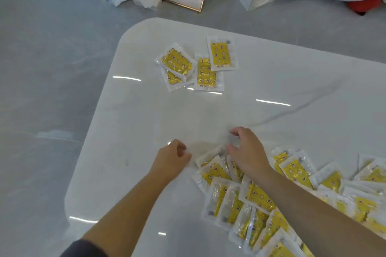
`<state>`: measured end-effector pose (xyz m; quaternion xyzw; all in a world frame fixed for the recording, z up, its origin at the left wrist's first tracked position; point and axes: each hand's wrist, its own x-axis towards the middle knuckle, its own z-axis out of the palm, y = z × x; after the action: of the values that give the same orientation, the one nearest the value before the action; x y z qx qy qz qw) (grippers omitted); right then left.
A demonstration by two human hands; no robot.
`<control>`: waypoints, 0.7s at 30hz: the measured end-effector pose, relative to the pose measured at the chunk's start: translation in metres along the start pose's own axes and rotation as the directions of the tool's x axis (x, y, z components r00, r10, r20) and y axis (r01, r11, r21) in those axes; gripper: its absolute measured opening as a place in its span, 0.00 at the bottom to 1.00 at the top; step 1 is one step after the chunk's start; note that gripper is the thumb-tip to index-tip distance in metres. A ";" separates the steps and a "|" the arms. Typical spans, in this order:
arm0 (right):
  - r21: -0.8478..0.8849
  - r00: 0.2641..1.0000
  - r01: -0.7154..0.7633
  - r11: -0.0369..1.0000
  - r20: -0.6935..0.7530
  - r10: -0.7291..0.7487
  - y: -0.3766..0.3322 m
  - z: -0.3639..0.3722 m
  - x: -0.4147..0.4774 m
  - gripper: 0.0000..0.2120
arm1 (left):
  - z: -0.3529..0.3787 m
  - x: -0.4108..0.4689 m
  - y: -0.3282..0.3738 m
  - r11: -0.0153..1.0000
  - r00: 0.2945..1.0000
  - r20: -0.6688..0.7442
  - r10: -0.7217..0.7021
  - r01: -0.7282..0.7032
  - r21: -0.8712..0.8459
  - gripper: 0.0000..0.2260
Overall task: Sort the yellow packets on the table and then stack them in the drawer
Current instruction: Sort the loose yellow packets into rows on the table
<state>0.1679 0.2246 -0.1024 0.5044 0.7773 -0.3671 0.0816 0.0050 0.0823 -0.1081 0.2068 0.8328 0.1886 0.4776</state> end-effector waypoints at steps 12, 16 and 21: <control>-0.419 0.967 0.250 0.873 0.159 -0.201 0.063 -0.026 -0.052 0.29 | 0.094 -0.067 0.010 0.939 0.958 -0.140 -0.248 0.202 -0.279 0.29; -0.420 0.987 0.161 0.893 0.077 -0.142 0.075 -0.032 -0.043 0.25 | 0.116 -0.077 0.012 0.832 0.915 -0.191 -0.357 0.218 -0.511 0.27; -0.201 0.978 0.129 0.971 0.190 -0.091 0.085 -0.040 -0.025 0.11 | 0.137 -0.085 0.000 0.867 0.913 -0.256 -0.318 0.171 -0.467 0.14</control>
<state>0.2609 0.2516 -0.1027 0.4136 0.8284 -0.3299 0.1841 0.1634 0.0537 -0.1120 -0.0477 0.8560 0.3380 0.3881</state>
